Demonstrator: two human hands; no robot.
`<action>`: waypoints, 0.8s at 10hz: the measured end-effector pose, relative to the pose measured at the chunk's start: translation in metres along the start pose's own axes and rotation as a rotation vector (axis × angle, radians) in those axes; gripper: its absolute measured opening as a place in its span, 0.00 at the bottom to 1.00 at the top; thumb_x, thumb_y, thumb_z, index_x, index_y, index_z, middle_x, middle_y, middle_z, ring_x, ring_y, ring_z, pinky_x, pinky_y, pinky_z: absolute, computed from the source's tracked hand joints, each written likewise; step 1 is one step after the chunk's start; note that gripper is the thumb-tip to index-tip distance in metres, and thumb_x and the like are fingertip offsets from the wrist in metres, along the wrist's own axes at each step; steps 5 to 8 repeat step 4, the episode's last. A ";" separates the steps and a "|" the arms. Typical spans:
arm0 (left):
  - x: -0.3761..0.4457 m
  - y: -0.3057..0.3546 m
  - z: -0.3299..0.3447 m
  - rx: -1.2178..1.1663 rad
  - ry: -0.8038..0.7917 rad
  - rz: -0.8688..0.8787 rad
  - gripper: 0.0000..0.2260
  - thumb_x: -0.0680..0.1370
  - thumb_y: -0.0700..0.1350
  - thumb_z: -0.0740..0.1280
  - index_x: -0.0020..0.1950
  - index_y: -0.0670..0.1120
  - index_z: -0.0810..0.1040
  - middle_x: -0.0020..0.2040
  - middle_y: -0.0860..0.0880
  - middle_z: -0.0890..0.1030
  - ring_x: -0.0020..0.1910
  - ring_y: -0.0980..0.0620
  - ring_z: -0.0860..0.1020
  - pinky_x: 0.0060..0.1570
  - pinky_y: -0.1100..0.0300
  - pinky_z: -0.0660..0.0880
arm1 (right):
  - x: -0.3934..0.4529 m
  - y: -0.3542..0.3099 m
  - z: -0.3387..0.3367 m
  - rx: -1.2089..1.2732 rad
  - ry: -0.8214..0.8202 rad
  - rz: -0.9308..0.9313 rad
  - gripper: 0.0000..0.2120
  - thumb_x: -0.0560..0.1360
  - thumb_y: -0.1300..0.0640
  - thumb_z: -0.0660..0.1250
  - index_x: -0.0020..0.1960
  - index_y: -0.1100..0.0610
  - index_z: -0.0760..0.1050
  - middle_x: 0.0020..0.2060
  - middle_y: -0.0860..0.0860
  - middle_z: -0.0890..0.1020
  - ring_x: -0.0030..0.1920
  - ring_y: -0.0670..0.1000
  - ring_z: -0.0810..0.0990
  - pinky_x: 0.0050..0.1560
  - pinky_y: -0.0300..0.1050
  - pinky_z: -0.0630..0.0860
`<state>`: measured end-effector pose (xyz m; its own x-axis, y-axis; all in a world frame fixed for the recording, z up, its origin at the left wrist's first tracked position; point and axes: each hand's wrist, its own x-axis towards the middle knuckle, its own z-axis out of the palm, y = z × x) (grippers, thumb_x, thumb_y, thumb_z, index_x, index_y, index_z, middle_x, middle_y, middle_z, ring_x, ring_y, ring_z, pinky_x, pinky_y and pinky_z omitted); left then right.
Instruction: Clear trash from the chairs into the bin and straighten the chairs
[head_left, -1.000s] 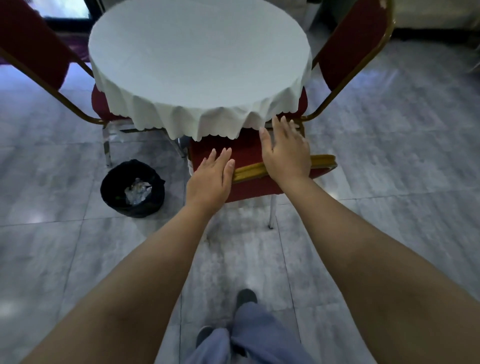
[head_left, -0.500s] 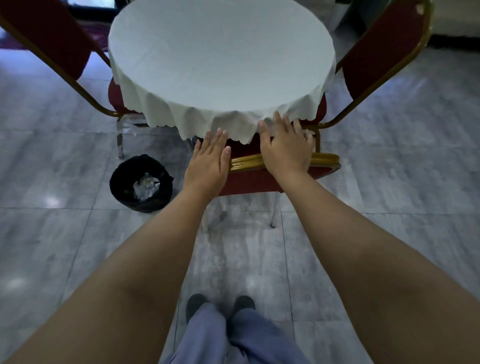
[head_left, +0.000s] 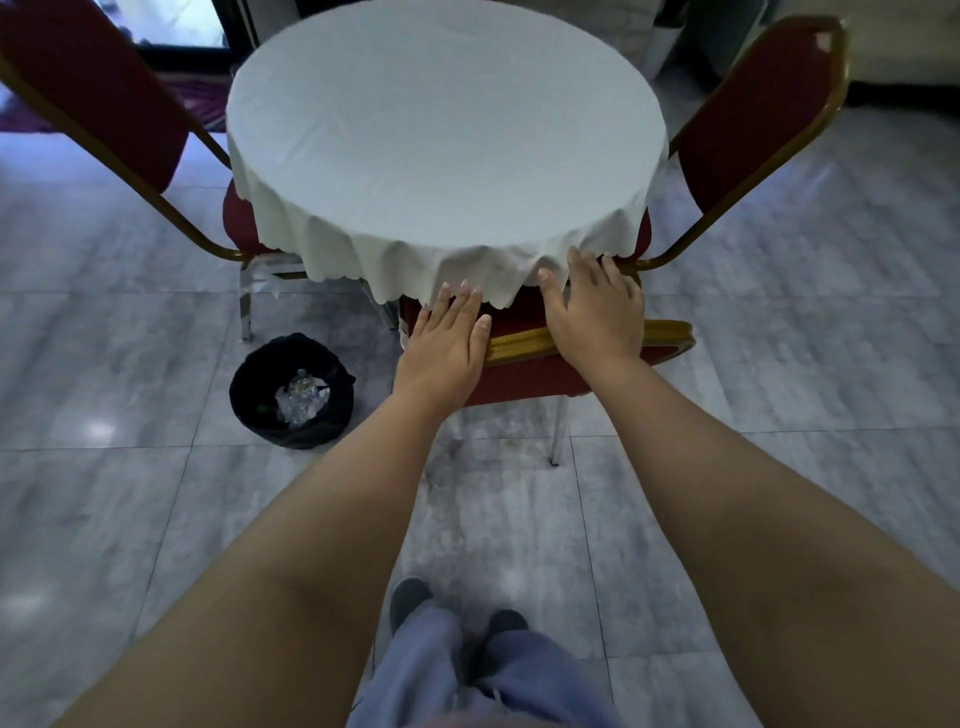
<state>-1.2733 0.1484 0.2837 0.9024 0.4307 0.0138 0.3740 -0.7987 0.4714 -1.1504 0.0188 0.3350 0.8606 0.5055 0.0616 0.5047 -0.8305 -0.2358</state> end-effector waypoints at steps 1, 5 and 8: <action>0.000 0.001 -0.004 0.026 -0.062 -0.004 0.26 0.84 0.57 0.41 0.81 0.49 0.49 0.81 0.52 0.48 0.79 0.54 0.42 0.76 0.57 0.39 | -0.001 0.001 -0.001 -0.013 -0.032 -0.014 0.33 0.81 0.37 0.43 0.79 0.54 0.55 0.78 0.52 0.59 0.79 0.52 0.51 0.77 0.57 0.49; 0.020 0.003 -0.058 0.220 -0.049 -0.080 0.28 0.84 0.57 0.42 0.80 0.47 0.40 0.81 0.49 0.40 0.79 0.50 0.38 0.77 0.51 0.38 | 0.005 -0.012 -0.025 0.092 -0.112 -0.140 0.31 0.83 0.40 0.44 0.80 0.56 0.49 0.80 0.51 0.50 0.80 0.50 0.45 0.77 0.52 0.45; 0.020 0.003 -0.058 0.220 -0.049 -0.080 0.28 0.84 0.57 0.42 0.80 0.47 0.40 0.81 0.49 0.40 0.79 0.50 0.38 0.77 0.51 0.38 | 0.005 -0.012 -0.025 0.092 -0.112 -0.140 0.31 0.83 0.40 0.44 0.80 0.56 0.49 0.80 0.51 0.50 0.80 0.50 0.45 0.77 0.52 0.45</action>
